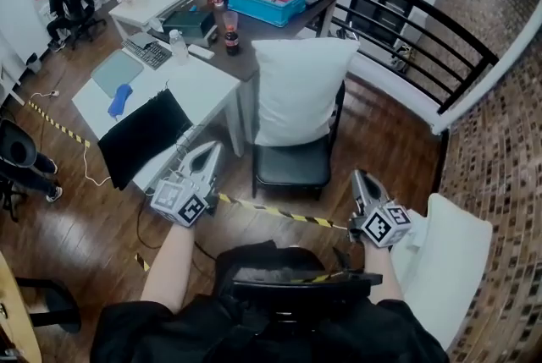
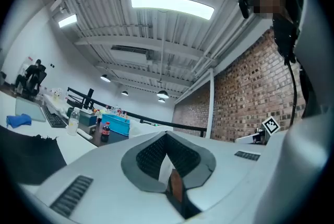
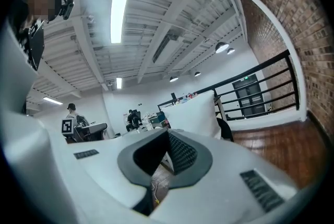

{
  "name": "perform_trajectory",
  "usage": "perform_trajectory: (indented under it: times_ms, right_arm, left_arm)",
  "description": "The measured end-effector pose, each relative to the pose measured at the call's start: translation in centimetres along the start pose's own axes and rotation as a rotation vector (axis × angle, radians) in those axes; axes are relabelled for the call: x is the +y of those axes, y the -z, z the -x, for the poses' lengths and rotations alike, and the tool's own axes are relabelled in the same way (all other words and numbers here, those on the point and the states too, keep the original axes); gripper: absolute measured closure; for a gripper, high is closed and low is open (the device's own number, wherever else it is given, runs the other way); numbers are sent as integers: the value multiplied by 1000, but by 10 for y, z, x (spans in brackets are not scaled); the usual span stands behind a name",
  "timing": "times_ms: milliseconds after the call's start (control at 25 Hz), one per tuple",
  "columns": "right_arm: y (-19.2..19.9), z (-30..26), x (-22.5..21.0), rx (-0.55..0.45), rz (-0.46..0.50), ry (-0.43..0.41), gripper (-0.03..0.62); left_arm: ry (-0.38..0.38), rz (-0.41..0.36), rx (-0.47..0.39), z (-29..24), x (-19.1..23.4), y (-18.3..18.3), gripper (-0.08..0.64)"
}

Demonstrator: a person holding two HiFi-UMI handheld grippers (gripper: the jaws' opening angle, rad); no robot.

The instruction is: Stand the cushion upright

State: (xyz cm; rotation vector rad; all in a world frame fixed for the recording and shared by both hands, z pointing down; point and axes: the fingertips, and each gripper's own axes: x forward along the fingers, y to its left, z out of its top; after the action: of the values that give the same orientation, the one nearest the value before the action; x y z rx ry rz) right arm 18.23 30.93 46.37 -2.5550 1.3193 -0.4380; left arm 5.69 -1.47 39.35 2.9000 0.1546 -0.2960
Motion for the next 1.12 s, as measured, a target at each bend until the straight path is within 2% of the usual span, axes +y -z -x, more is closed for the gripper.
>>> perform_trajectory:
  times_ms: [80, 200, 480, 920, 1120]
  right_arm:
    - [8, 3, -4, -5, -24, 12, 591]
    - [12, 6, -7, -33, -43, 26, 591]
    - [-11, -3, -9, -130, -26, 33, 591]
    - [-11, -20, 4, -121, 1, -31, 591]
    - [1, -24, 13, -94, 10, -53, 591]
  left_arm:
    - [-2, -33, 10, 5, -9, 1, 559]
    - [0, -34, 6, 12, -21, 1, 558]
    - [-19, -32, 20, 11, -17, 11, 558]
    - [-51, -18, 1, 9, -15, 7, 558]
    - [-70, -14, -12, 14, -12, 7, 558]
